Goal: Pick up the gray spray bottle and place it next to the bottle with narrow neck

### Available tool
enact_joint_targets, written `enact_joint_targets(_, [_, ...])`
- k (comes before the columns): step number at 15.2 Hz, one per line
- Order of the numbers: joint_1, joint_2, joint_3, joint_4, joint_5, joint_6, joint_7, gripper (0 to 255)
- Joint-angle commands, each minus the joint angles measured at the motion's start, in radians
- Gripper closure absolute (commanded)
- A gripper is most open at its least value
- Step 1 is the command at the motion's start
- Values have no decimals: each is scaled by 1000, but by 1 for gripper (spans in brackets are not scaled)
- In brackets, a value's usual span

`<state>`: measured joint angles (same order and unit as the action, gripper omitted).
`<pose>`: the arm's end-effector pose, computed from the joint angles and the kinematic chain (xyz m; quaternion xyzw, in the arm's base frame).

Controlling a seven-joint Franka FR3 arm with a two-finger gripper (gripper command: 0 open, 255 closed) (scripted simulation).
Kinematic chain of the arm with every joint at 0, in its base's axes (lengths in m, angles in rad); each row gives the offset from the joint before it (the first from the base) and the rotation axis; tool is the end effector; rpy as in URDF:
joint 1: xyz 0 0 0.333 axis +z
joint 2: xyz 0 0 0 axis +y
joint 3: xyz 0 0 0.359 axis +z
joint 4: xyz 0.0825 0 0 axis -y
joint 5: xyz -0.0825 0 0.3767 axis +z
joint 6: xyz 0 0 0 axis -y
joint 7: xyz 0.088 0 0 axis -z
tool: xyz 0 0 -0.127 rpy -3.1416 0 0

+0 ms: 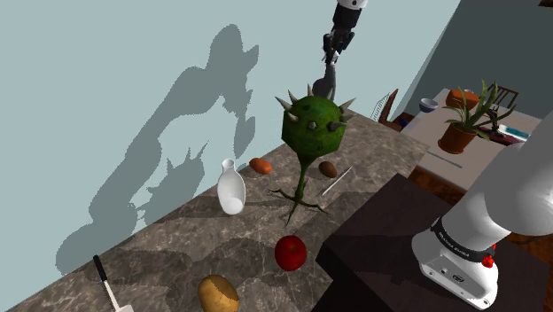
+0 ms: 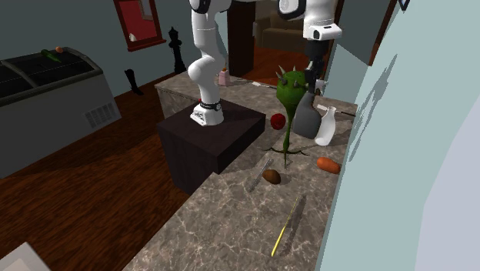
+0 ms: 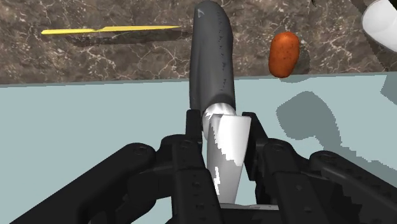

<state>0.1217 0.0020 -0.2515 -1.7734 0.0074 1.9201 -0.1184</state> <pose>0.5695 -0.0735 0.5831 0.9974 -0.0067 0.0722 0.0057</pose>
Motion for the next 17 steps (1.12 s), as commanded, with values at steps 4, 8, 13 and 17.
enact_joint_targets(4, [55,52,53,68,-5,-16,111,255])
enact_joint_targets(8, [98,107,90,137,-11,-33,194,255])
enact_joint_targets(13, [152,196,131,257,-19,-66,293,255])
enact_joint_targets(17, [196,288,158,386,-26,-106,366,255])
